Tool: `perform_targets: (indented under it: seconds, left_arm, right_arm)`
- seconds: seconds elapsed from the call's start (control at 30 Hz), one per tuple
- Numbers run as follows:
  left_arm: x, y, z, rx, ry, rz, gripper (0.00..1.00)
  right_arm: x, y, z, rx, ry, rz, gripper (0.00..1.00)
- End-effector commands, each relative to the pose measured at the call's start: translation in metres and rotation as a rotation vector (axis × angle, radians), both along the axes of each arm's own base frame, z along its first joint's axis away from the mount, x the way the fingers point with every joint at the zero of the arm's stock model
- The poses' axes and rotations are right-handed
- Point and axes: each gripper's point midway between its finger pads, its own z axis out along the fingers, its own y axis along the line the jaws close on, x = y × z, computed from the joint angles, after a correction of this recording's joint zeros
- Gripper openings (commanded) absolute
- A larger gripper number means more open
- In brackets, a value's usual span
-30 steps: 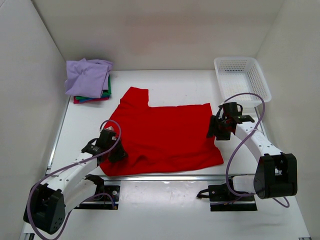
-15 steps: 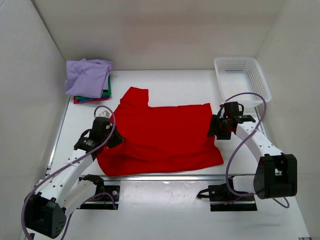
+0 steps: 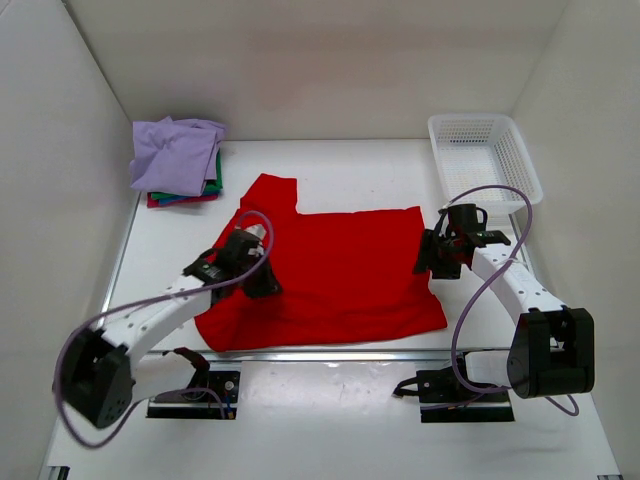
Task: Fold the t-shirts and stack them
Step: Flatten out the tshirt
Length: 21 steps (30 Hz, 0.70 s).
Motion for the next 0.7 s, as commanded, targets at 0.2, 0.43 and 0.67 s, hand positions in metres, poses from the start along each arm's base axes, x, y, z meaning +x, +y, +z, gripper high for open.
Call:
perform_targets:
  seconds: [0.2,0.43,0.67]
  left_arm:
    - [0.025,-0.042,0.005,-0.061,-0.066,-0.094,0.48]
    - [0.032,-0.015,0.040,-0.129,-0.206,0.034,0.56]
    - [-0.001,0.028,0.003,0.076,-0.048,0.090,0.53]
  right_arm:
    - [0.002,0.005,0.004,0.015,-0.030,0.009,0.51]
    - [0.001,0.006,0.000,0.018,-0.021,0.012,0.51]
    - [0.001,0.012,-0.001,0.038,-0.019,0.015,0.51]
